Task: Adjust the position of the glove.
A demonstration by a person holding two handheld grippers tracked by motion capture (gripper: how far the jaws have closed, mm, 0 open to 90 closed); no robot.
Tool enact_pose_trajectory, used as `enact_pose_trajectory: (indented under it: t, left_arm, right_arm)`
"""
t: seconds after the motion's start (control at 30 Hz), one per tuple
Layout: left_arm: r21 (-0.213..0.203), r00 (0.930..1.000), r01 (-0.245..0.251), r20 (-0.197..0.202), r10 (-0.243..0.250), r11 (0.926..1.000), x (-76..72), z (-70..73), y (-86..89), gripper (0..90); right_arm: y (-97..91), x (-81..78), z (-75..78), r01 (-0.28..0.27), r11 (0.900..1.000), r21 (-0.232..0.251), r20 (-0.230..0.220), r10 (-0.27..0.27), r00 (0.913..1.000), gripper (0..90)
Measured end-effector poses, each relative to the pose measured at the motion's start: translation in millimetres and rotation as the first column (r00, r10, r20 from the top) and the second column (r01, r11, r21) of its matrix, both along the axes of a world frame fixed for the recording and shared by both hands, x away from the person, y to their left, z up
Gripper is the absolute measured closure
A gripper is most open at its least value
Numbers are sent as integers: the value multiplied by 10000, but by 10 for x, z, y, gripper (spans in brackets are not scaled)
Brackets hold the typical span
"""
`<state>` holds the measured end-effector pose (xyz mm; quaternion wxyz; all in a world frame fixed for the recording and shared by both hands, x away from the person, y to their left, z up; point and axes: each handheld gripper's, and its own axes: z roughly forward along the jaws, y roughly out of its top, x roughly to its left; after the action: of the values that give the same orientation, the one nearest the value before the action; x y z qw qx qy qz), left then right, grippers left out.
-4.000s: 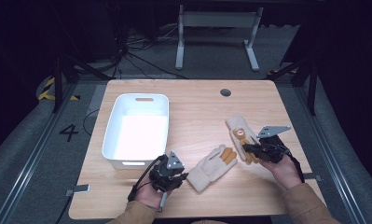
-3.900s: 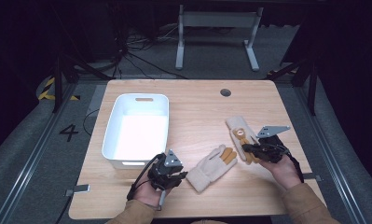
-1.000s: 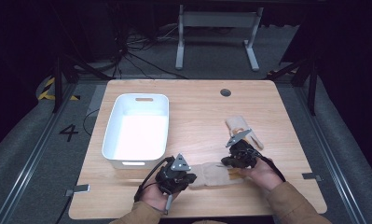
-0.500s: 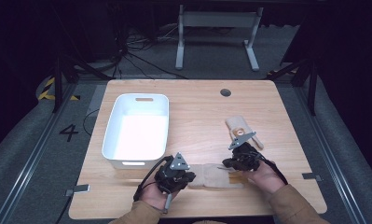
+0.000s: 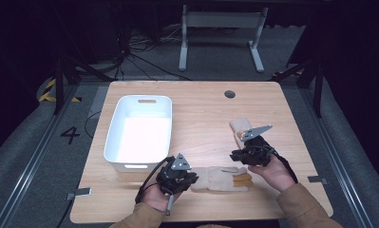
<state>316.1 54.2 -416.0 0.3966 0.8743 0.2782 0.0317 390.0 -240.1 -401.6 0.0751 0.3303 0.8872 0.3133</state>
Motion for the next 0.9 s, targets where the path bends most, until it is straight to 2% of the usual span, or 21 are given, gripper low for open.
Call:
enact_pose_trajectory:
  t: [0.17, 0.27, 0.43, 0.5, 0.67, 0.73, 0.77, 0.83, 0.9]
  left_arm:
    - [40, 10000, -43, -43, 44, 10000, 8, 7, 16, 814]
    - [-53, 10000, -82, -18, 82, 10000, 7, 1, 3, 815]
    - [60, 10000, -3, -6, 3, 10000, 5, -2, -1, 815]
    - [-4, 10000, -79, -9, 79, 10000, 8, -6, 5, 813]
    - [25, 9999, -102, 34, 102, 9999, 12, -6, 12, 807]
    - [30, 9999, -107, 36, 107, 9999, 12, -6, 12, 807]
    - [28, 9999, -116, 37, 116, 9999, 11, -8, 10, 806]
    - [24, 9999, -121, 43, 121, 9999, 12, -10, 10, 805]
    - [24, 9999, -118, 35, 118, 9999, 13, -12, 11, 802]
  right_arm:
    - [-75, 118, 60, 641, 9979, 26, 260, -641, 9976, 740]
    - [-122, 203, 73, 875, 9962, -4, 232, -875, 9959, 722]
    - [-206, 331, 92, 1366, 9906, -2, 228, -1365, 9904, 691]
    - [-282, 427, 102, 1913, 9815, 50, 196, -1913, 9813, 655]
    - [-376, 554, 88, 2544, 9671, -67, 116, -2543, 9670, 609]
    - [-388, 570, 82, 2629, 9648, -47, 63, -2629, 9648, 601]
    - [-427, 617, 59, 2849, 9585, -95, 6, -2849, 9586, 572]
    - [-452, 652, 29, 2985, 9543, -145, -11, -2985, 9544, 527]
    - [-462, 678, -9, 3183, 9476, -280, -43, -3185, 9479, 520]
